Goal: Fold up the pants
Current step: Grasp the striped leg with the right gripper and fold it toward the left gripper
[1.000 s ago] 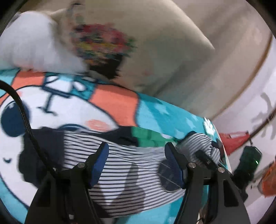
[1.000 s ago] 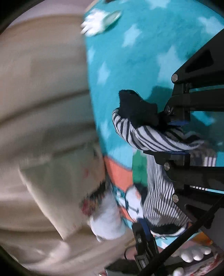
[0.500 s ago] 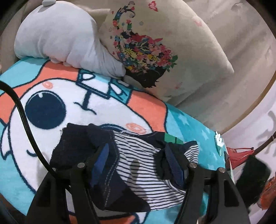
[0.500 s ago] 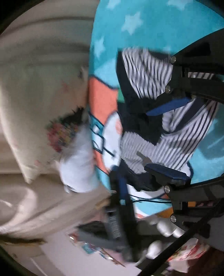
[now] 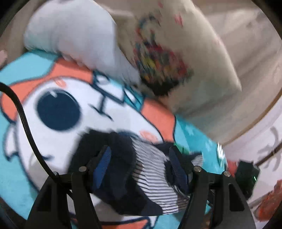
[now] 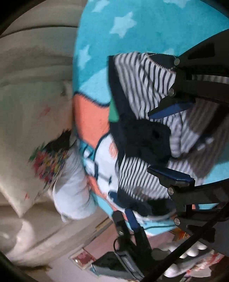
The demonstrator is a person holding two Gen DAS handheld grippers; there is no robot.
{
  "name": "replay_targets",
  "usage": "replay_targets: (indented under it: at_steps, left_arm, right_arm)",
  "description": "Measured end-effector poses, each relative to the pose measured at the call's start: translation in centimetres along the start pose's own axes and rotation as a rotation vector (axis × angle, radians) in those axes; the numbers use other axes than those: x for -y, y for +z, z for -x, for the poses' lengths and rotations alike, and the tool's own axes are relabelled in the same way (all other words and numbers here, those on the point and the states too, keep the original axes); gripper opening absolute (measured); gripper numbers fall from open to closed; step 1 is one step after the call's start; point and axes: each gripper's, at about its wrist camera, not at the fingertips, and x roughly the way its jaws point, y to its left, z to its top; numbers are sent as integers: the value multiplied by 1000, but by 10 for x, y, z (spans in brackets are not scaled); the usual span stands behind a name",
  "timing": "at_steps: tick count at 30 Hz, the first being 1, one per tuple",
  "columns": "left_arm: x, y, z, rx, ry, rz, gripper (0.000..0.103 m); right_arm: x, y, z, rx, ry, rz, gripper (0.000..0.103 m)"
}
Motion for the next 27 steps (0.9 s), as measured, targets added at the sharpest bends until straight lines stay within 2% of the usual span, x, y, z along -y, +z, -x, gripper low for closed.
replay_targets:
  at_steps: [2, 4, 7, 12, 15, 17, 18, 19, 20, 21, 22, 24, 27]
  left_arm:
    - [-23, 8, 8, 30, 35, 51, 73]
    - [-43, 13, 5, 10, 54, 109, 73]
    - [-68, 14, -8, -60, -7, 181, 73]
    - [-71, 14, -31, -163, -85, 174, 73]
    - [-71, 14, -44, -211, -109, 165, 73]
    - [-70, 14, -47, -223, -115, 160, 64]
    - [-71, 14, -47, -232, -116, 158, 52]
    - [-71, 15, -47, -240, -124, 159, 44]
    - [-71, 16, -44, -242, -138, 160, 41]
    - [-69, 16, -42, -240, -138, 159, 36]
    - [-65, 17, -39, -235, -139, 156, 34]
    - [-56, 20, -34, -224, -148, 146, 34]
    - [-30, 24, -30, -206, -169, 108, 34]
  right_arm:
    - [-23, 0, 10, 36, 25, 65, 60]
    - [-43, -3, 5, 20, 68, 111, 62]
    - [-80, -10, -21, -35, 95, 215, 62]
    - [-130, -20, -62, -86, 75, 366, 62]
    - [-150, -26, -84, -90, 26, 431, 62]
    - [-156, -31, -91, -77, -29, 460, 62]
    - [-159, -32, -95, -80, -56, 475, 61]
    - [-162, -33, -98, -78, -78, 486, 50]
    - [-163, -32, -97, -57, -106, 488, 40]
    - [-162, -30, -96, -50, -106, 477, 30]
    - [-160, -27, -92, -43, -91, 457, 24]
    - [-150, -19, -82, -14, -48, 386, 19]
    - [-140, -10, -65, 37, -15, 324, 16]
